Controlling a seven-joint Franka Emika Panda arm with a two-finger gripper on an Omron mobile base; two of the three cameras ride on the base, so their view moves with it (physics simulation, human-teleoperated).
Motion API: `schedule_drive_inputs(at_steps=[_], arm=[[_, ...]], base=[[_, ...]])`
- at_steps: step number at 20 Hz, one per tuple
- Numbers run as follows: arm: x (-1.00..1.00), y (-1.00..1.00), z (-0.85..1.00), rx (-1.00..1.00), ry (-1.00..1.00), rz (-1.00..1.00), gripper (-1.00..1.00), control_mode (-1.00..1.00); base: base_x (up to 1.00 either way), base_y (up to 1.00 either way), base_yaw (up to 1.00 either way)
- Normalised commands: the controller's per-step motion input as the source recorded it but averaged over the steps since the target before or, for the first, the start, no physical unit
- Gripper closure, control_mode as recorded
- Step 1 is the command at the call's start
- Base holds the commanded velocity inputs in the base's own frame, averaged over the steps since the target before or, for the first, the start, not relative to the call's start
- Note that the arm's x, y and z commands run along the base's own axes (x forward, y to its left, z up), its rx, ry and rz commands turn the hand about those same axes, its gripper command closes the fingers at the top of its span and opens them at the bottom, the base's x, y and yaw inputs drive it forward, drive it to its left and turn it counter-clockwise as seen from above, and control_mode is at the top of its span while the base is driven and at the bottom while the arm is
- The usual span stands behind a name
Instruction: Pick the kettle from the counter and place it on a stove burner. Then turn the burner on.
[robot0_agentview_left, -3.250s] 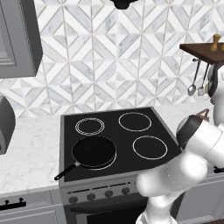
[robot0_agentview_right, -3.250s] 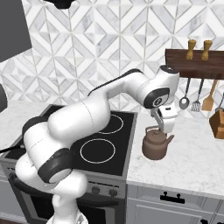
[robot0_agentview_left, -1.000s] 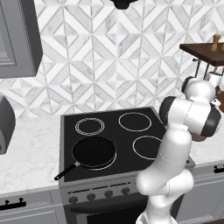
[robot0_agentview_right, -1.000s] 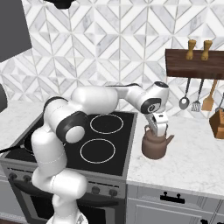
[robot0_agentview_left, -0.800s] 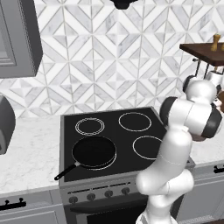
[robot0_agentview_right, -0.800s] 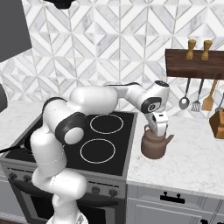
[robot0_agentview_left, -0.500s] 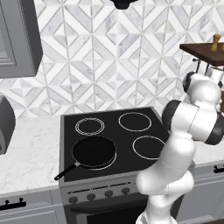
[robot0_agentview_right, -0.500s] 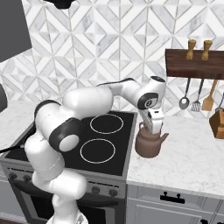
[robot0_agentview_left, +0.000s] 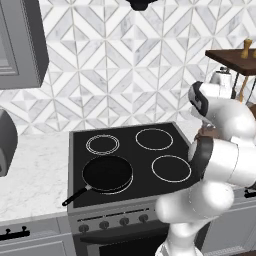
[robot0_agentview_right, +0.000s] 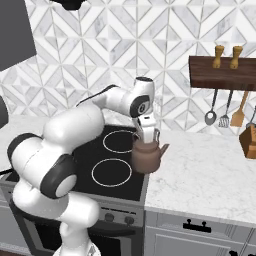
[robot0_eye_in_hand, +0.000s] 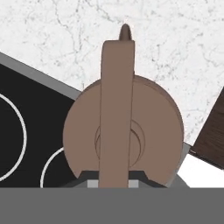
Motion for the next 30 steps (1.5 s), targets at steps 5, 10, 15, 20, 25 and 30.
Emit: schedule_drive_inputs(at_steps=[5, 10, 15, 20, 25, 30], arm=[[0.00, 0.91, 0.03, -0.09, 0.07, 0.00, 1.00, -1.00], [0.04, 0.04, 0.00, 0.02, 0.00, 0.00, 1.00, -1.00], [0.00, 0.00, 0.05, 0.16, 0.02, 0.00, 1.00, -1.00], [0.02, 0.24, 0.07, 0.11, 0.12, 0.00, 1.00, -1.00], [0.02, 0.50, 0.00, 0.01, 0.09, 0.00, 1.00, -1.00], [-0.02, 0.07, -0.07, 0.06, -0.07, 0.00, 1.00, -1.00]], base=[[0.00, 0.00, 0.00], [0.00, 0.00, 0.00], [0.00, 0.00, 0.00], [0.00, 0.00, 0.00], [0.00, 0.00, 0.00], [0.00, 0.00, 0.00]])
